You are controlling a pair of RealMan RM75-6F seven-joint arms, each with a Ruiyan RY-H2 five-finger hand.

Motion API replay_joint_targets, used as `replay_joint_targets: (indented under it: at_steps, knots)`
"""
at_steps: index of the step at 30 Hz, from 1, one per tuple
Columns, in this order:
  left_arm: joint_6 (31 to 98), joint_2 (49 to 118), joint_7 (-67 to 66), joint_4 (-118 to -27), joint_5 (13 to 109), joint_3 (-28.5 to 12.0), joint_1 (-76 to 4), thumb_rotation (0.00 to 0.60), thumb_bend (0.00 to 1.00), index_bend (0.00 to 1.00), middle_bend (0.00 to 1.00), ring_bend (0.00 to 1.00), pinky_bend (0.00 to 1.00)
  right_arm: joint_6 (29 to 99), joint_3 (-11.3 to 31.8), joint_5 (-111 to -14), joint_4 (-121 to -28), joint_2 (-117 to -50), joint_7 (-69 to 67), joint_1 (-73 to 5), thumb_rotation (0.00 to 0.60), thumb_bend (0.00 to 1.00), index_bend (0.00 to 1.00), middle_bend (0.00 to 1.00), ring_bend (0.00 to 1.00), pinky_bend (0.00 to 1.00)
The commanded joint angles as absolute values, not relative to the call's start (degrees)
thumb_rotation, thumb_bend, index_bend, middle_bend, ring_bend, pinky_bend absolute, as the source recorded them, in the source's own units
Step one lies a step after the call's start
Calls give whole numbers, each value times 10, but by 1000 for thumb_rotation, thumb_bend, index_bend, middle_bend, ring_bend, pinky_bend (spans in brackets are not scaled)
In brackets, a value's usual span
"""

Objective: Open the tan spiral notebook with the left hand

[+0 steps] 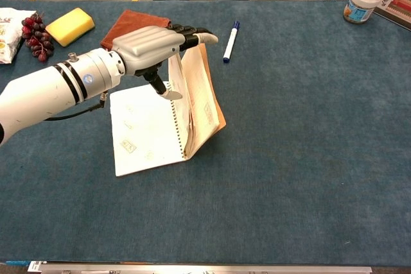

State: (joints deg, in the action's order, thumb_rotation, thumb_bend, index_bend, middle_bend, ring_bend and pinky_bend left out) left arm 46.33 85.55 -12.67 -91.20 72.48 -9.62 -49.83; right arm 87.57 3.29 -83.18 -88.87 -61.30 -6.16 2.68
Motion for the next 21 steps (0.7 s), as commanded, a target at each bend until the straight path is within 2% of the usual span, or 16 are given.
replay_joint_targets:
  at_steps: [1,21]
  knots:
    - [463,861,-143,-915,720,-95,-505,600,161,0,0,0,0,875,32,-831,-887,-613,-64,27,600,421,319,360,309,380]
    - [462,935,-232,-899,666,-76,-538,600,161,0,0,0,0,882,29,-833,-873,-613,-83,37,600,421,319,360,309,380]
